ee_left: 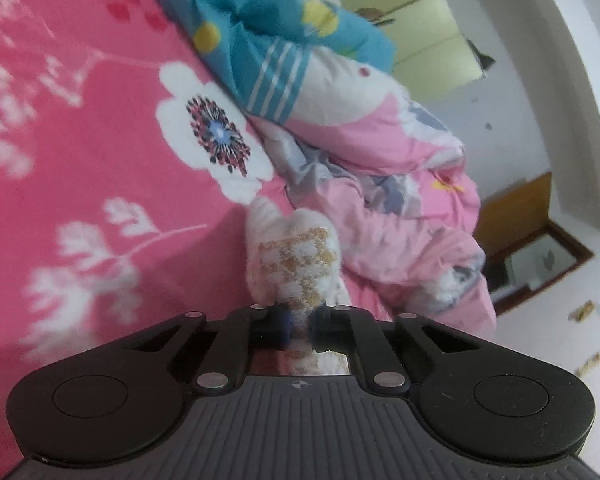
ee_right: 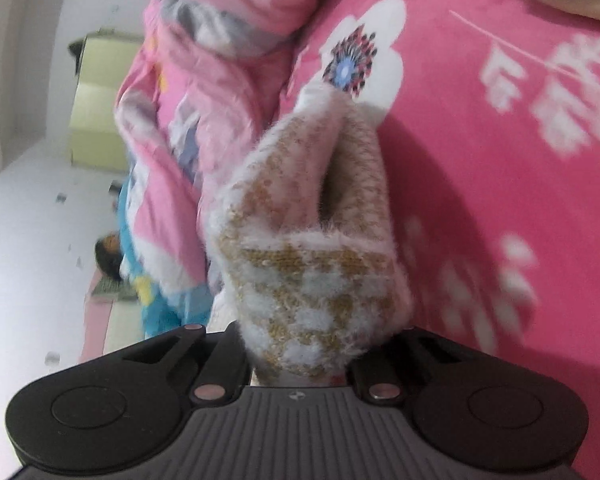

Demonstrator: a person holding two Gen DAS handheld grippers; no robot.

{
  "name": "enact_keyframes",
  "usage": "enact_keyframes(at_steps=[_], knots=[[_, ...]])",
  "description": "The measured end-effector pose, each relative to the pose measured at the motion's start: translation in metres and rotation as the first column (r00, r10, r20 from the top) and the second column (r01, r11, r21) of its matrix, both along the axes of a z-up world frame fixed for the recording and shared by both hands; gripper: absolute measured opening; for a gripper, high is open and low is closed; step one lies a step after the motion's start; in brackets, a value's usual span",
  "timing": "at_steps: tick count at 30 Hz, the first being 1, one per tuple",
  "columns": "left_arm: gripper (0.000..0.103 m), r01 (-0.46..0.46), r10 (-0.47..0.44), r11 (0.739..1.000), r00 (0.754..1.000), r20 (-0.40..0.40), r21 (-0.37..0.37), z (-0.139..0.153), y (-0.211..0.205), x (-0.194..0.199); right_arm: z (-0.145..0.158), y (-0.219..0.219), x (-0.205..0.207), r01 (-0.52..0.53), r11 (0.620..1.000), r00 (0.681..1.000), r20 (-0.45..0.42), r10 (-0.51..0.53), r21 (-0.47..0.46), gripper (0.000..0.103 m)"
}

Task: Fold clothes

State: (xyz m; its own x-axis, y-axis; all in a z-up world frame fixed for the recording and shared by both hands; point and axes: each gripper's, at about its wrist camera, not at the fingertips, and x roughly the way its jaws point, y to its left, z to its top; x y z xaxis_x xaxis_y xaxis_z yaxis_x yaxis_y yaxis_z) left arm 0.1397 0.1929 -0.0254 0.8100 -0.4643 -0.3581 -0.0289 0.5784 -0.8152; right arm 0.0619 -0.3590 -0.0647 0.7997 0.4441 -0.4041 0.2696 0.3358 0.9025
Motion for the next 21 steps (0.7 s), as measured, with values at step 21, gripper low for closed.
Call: enact_keyframes(at_steps=[21], knots=[[0.037, -0.119, -0.142, 0.67, 0.948, 0.284, 0.733, 0.066, -0.071, -0.172, 0.09, 0.073, -0.184, -0.081, 0.572, 0.954, 0.104, 0.283, -0.817, 0.032]])
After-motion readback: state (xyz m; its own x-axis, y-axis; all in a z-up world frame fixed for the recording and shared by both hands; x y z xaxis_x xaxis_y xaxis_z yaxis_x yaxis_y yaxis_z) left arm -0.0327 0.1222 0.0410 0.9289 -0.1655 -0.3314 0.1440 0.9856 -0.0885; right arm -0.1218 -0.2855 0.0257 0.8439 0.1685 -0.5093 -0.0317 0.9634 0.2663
